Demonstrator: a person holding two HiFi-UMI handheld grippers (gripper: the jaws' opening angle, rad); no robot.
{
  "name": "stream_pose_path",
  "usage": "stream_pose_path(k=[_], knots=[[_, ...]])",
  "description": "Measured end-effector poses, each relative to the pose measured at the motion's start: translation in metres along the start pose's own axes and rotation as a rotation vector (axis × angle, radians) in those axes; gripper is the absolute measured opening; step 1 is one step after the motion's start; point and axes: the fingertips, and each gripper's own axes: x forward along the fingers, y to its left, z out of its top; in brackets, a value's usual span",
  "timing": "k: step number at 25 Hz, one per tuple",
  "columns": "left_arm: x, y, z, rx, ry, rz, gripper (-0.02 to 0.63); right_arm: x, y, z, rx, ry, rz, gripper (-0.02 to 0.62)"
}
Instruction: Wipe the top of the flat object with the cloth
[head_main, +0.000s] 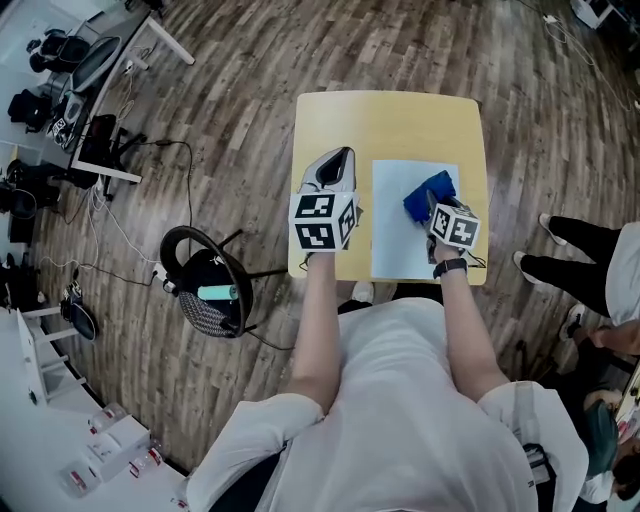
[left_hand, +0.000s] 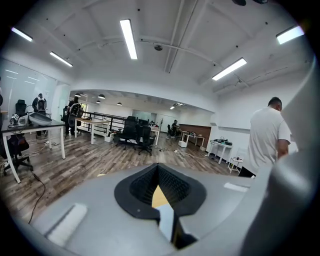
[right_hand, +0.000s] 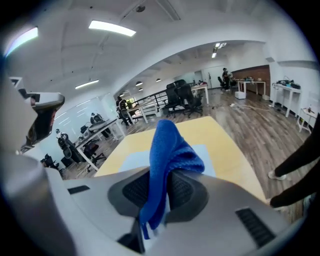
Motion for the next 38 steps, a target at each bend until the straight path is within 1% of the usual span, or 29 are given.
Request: stream_pose_path(k=[3, 7, 9, 12, 15, 17, 18, 19, 21, 24, 26, 27, 29, 31, 35, 38], knots=[[0.006, -0.01, 0.0, 0.008, 0.003, -0.023, 0.005, -0.02, -0.048, 0.003, 0.062, -0.022, -0.095, 0.067], [0.012, -0.02, 0.003, 0.02, 0.006, -0.042, 0.006, -0.04, -0.089, 0.003, 0.114, -0.049, -0.176, 0.067], [0.014, -0.025, 0.004, 0.024, 0.007, -0.049, 0.005, -0.047, -0.102, 0.004, 0.126, -0.06, -0.202, 0.067], [0.015, -0.032, 0.007, 0.033, 0.006, -0.056, 0.006, -0.055, -0.113, 0.005, 0.104, -0.054, -0.239, 0.067], [0.013, -0.036, 0.01, 0.039, 0.002, -0.06, 0.005, -0.06, -0.111, 0.012, 0.106, -0.062, -0.241, 0.067], [0.011, -0.033, 0.01, 0.04, 0.0, -0.056, 0.006, -0.058, -0.093, 0.021, 0.107, -0.086, -0.199, 0.067], [0.009, -0.031, 0.01, 0.04, 0.0, -0.051, 0.005, -0.054, -0.078, 0.028, 0.104, -0.103, -0.158, 0.067], [0.007, -0.028, 0.009, 0.04, 0.0, -0.045, 0.006, -0.05, -0.06, 0.035, 0.109, -0.124, -0.103, 0.067], [0.004, -0.025, 0.008, 0.039, -0.001, -0.034, 0.006, -0.042, -0.023, 0.044, 0.165, -0.153, 0.03, 0.067], [-0.003, -0.018, 0.009, 0.037, -0.006, -0.017, 0.006, -0.031, 0.034, 0.046, 0.254, -0.14, 0.214, 0.067], [-0.008, -0.013, 0.009, 0.036, -0.009, -0.005, 0.006, -0.026, 0.073, 0.043, 0.256, -0.115, 0.312, 0.067], [-0.011, -0.01, 0.009, 0.036, -0.01, 0.001, 0.005, -0.023, 0.089, 0.04, 0.244, -0.098, 0.345, 0.067], [-0.016, -0.006, 0.007, 0.037, -0.012, 0.01, 0.005, -0.016, 0.114, 0.028, 0.201, -0.065, 0.379, 0.067], [-0.019, -0.002, 0.007, 0.038, -0.014, 0.017, 0.005, -0.006, 0.132, 0.016, 0.137, -0.04, 0.391, 0.067], [-0.024, 0.004, 0.007, 0.04, -0.019, 0.025, 0.006, 0.005, 0.156, -0.01, 0.052, 0.027, 0.388, 0.067], [-0.026, 0.006, 0.007, 0.04, -0.022, 0.026, 0.006, 0.007, 0.16, -0.026, -0.029, 0.062, 0.369, 0.067]])
